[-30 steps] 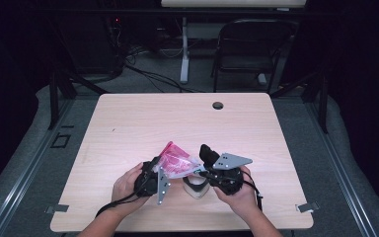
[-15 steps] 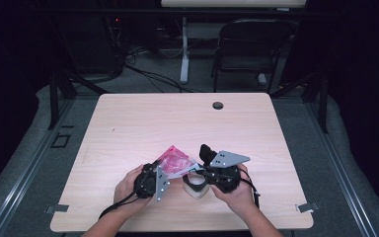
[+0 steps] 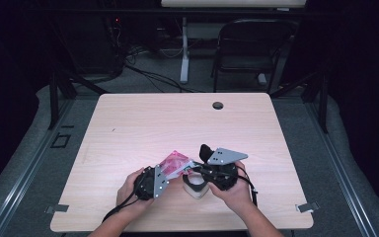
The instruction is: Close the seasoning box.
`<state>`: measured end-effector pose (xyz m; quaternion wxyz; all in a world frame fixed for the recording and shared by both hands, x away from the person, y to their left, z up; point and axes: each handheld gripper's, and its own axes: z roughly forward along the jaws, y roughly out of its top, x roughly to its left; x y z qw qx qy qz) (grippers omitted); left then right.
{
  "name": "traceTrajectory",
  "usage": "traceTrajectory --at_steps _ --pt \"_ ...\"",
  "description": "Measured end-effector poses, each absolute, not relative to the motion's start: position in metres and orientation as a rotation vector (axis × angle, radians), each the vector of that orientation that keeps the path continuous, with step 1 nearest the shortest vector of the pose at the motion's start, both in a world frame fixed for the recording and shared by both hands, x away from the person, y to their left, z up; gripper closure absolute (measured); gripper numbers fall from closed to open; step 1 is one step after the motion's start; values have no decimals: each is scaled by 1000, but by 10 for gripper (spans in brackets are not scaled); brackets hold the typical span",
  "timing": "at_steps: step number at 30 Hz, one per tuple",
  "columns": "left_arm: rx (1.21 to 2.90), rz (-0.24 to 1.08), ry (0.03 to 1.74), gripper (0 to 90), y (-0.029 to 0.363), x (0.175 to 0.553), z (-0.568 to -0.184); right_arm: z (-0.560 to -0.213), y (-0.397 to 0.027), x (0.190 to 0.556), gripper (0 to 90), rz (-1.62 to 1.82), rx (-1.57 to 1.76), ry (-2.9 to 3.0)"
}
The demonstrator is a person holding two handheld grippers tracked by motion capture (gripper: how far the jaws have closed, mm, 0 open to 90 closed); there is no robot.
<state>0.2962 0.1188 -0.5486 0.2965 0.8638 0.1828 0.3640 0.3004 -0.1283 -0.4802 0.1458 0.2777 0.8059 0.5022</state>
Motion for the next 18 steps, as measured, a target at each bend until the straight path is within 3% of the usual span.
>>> traceTrajectory --at_steps 7,18 --pt "2275 838 543 735 123 301 -551 -480 -125 302 900 1452 794 2323" --pt "2269 763 585 744 125 302 -556 -481 -121 304 898 1468 782 2328"
